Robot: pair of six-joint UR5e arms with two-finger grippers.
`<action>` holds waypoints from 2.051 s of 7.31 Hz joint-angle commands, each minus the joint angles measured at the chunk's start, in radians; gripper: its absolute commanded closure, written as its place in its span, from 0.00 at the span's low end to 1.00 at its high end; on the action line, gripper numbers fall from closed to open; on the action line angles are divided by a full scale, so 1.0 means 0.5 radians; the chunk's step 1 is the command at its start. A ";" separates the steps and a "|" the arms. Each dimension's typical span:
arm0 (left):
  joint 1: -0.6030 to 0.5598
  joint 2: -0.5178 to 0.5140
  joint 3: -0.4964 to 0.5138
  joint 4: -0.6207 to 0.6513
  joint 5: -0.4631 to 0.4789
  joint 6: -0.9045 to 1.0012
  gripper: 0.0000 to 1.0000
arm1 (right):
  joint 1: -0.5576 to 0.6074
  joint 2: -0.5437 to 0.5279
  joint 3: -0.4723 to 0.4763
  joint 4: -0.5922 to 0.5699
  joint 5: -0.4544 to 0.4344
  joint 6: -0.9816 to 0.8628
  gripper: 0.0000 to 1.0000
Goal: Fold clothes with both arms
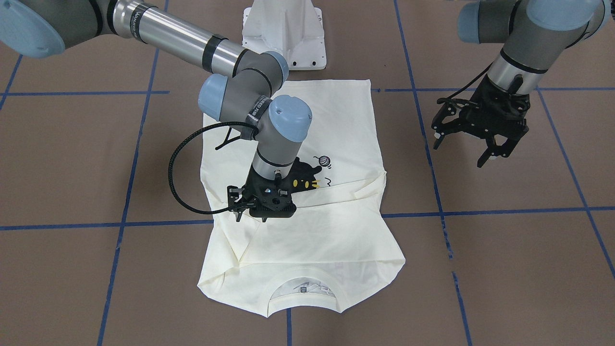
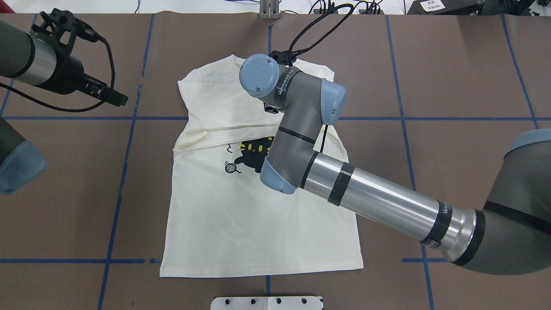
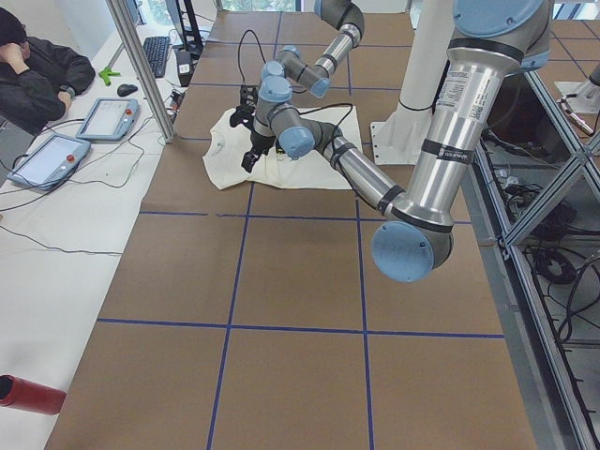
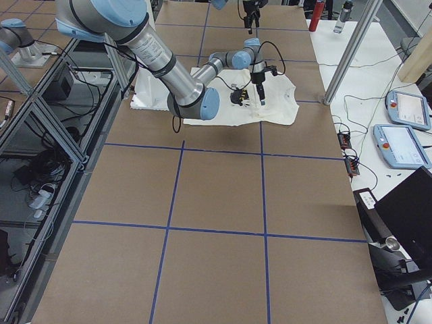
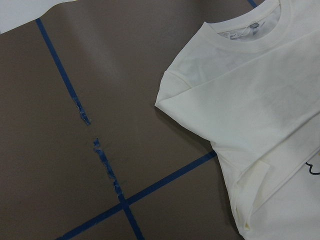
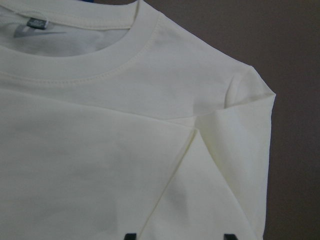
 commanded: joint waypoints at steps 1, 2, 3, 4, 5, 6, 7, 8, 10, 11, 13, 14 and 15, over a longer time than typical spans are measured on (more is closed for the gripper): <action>-0.001 0.002 -0.003 0.000 0.000 -0.006 0.00 | 0.000 0.001 -0.048 0.109 0.000 0.007 0.42; 0.002 0.002 0.000 0.000 0.000 -0.006 0.00 | 0.000 0.001 -0.048 0.127 0.000 0.007 0.45; 0.002 0.002 -0.003 0.000 0.000 -0.009 0.00 | 0.000 -0.002 -0.048 0.128 0.000 0.007 0.45; 0.002 0.002 -0.003 0.000 0.000 -0.012 0.00 | -0.003 -0.006 -0.048 0.128 0.000 0.001 0.45; 0.002 0.002 -0.003 0.000 0.000 -0.015 0.00 | -0.012 -0.015 -0.048 0.124 0.000 -0.005 0.45; 0.002 0.002 -0.003 0.000 0.000 -0.015 0.00 | -0.018 -0.018 -0.048 0.124 0.000 -0.008 0.45; 0.002 0.002 -0.003 0.000 0.000 -0.015 0.00 | -0.025 -0.024 -0.048 0.124 0.000 -0.008 0.45; 0.002 0.002 -0.003 0.000 0.000 -0.015 0.00 | -0.025 -0.024 -0.048 0.124 0.003 -0.011 0.45; 0.002 0.002 0.000 0.000 0.000 -0.012 0.00 | -0.028 -0.027 -0.048 0.121 0.000 -0.020 0.46; 0.002 0.002 0.000 0.000 0.000 -0.015 0.00 | -0.028 -0.027 -0.051 0.118 0.000 -0.041 0.47; 0.002 0.002 0.000 0.000 0.000 -0.012 0.00 | -0.028 -0.033 -0.051 0.115 0.000 -0.054 0.49; 0.005 0.002 0.000 0.000 0.000 -0.015 0.00 | -0.028 -0.033 -0.051 0.115 0.000 -0.066 0.50; 0.005 0.002 0.000 0.000 0.000 -0.012 0.00 | -0.028 -0.033 -0.069 0.112 0.000 -0.066 0.54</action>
